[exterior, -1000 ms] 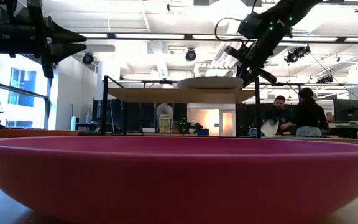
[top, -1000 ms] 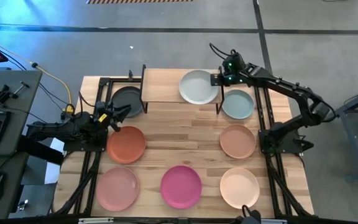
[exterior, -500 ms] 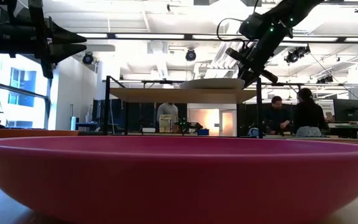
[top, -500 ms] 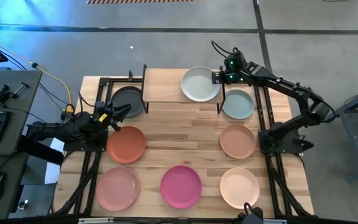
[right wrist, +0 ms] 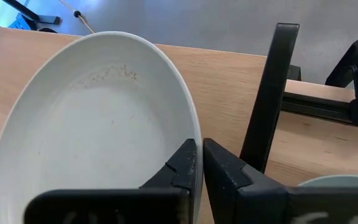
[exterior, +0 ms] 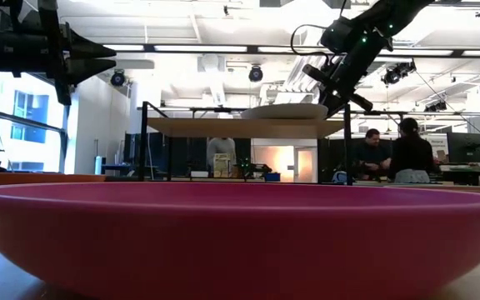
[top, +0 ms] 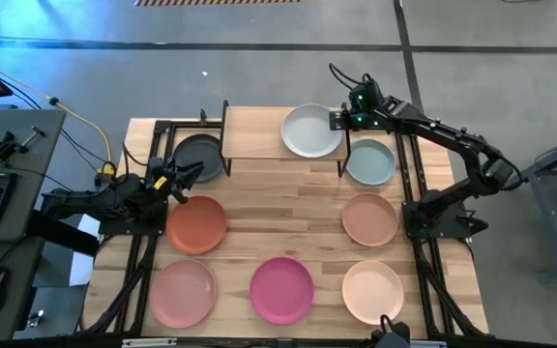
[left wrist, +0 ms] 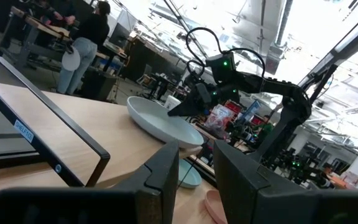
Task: Place and stack plates onto a shelf
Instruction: Put the white plate on the shelf, then stack the brown plate on top of the white plate on the shelf
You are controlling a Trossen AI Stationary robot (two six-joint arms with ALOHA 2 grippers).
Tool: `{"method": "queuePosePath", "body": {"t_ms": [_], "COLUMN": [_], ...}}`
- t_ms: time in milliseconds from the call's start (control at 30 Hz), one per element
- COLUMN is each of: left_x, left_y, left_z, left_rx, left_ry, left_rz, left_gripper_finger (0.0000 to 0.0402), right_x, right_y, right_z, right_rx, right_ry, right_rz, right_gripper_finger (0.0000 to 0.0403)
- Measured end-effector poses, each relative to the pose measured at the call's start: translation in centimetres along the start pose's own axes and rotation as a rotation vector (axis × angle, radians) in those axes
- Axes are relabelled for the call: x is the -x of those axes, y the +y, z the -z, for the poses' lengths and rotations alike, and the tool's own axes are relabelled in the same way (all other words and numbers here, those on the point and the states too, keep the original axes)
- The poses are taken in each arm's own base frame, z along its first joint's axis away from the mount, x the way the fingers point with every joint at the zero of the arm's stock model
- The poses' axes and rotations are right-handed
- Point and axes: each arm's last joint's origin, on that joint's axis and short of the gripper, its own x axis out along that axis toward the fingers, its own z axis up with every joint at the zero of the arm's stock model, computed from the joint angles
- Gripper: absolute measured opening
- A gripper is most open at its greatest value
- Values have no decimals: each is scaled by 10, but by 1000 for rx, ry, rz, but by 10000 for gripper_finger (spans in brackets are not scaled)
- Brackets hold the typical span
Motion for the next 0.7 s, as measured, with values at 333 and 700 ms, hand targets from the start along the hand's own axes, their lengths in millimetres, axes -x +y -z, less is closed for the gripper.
{"method": "queuePosePath", "body": {"t_ms": [333,700], "left_x": [0,0], "left_y": [0,0], "left_z": [0,0], "left_rx": [1,0], "left_ry": [0,0], "left_rz": [0,1], "left_gripper_finger": [90,90], "right_x": [0,60], "right_y": [0,19], "right_z": [0,-27], "right_rx": [-7,83], "right_ry": [-3,-52], "right_rz": [3,11], "right_gripper_finger": [55,56]}}
